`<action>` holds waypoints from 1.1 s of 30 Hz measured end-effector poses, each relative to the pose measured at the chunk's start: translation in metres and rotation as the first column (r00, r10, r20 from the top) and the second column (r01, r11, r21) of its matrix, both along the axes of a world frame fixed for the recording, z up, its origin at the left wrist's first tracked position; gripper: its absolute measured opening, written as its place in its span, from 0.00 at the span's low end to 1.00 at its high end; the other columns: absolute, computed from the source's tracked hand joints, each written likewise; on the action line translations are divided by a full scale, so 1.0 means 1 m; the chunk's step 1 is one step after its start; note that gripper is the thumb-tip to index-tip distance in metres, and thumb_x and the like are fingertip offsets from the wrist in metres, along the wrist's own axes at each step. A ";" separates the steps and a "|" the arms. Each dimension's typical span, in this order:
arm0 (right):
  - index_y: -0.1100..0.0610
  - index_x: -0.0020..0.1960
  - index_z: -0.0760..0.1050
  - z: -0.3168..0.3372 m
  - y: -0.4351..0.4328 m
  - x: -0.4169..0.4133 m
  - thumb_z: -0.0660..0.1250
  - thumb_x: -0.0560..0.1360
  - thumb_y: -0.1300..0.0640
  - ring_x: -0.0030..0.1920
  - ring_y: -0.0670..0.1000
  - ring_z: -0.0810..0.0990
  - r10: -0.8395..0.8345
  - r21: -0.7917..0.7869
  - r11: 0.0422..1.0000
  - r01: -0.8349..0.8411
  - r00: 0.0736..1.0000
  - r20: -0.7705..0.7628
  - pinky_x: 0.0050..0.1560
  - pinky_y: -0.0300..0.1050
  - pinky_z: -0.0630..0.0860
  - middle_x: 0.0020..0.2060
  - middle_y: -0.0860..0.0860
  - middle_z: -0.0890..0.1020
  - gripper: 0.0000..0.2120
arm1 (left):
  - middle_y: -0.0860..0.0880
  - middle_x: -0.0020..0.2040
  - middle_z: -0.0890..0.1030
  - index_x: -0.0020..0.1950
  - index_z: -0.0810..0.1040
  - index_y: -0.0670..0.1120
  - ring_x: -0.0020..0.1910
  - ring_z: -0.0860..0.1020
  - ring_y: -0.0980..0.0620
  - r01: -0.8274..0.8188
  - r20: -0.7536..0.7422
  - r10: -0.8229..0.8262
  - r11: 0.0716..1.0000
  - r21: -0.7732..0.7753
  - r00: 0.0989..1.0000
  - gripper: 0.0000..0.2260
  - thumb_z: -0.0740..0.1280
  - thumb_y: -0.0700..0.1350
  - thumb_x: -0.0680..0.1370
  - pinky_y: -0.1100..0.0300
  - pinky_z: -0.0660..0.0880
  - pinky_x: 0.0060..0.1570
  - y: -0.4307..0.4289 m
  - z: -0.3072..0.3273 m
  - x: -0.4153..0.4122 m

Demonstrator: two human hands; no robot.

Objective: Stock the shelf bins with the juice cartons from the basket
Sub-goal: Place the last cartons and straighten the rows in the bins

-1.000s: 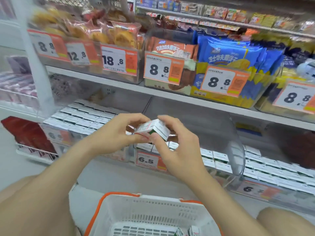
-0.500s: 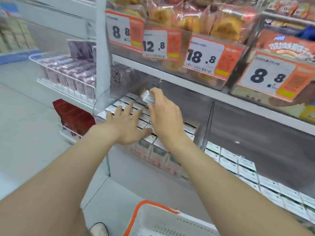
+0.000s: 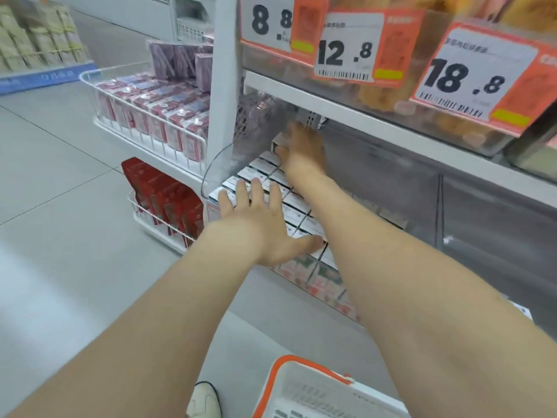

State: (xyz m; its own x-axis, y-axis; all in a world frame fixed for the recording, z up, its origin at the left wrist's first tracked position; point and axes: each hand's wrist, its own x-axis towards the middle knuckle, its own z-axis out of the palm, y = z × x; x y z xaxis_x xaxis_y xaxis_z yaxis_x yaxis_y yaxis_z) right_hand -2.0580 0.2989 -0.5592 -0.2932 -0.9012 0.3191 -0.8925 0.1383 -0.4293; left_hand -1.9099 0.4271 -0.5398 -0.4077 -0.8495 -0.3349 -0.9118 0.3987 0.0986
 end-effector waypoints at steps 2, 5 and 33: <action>0.57 0.67 0.72 -0.004 0.005 -0.006 0.58 0.86 0.57 0.57 0.59 0.79 0.072 0.086 0.994 -0.065 0.994 -0.080 0.56 0.47 0.74 0.59 0.56 0.77 0.11 | 0.40 0.85 0.34 0.85 0.33 0.47 0.83 0.34 0.34 0.012 0.015 -0.011 1.000 -0.009 1.000 0.53 0.47 0.81 0.74 0.32 0.37 0.79 0.005 0.001 -0.003; 0.53 0.73 0.71 -0.008 0.020 -0.012 0.53 0.87 0.54 0.63 0.58 0.77 0.279 0.220 0.949 -0.226 0.926 -0.253 0.59 0.46 0.72 0.70 0.57 0.75 0.18 | 0.40 0.85 0.36 0.86 0.36 0.47 0.83 0.36 0.33 0.024 0.028 -0.023 1.000 -0.013 0.999 0.49 0.45 0.78 0.77 0.32 0.41 0.80 0.012 0.001 -0.006; 0.54 0.46 0.78 -0.170 0.521 -0.141 0.58 0.79 0.53 0.41 0.58 0.80 0.020 0.676 0.736 -0.021 1.000 0.008 0.41 0.54 0.81 0.41 0.53 0.83 0.11 | 0.52 0.58 0.78 0.66 0.76 0.53 0.57 0.77 0.47 0.656 0.023 -0.733 0.622 0.428 0.680 0.14 0.63 0.57 0.84 0.47 0.76 0.63 0.245 -0.148 -0.115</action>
State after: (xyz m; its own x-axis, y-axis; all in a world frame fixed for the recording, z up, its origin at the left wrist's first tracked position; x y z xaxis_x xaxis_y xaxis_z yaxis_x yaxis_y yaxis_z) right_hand -2.1986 0.8197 -0.7292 -0.2722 -0.8853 -0.3769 -0.8983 0.3742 -0.2301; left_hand -2.0249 0.6716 -0.6874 -0.7247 -0.1374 -0.6752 -0.3910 0.8889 0.2388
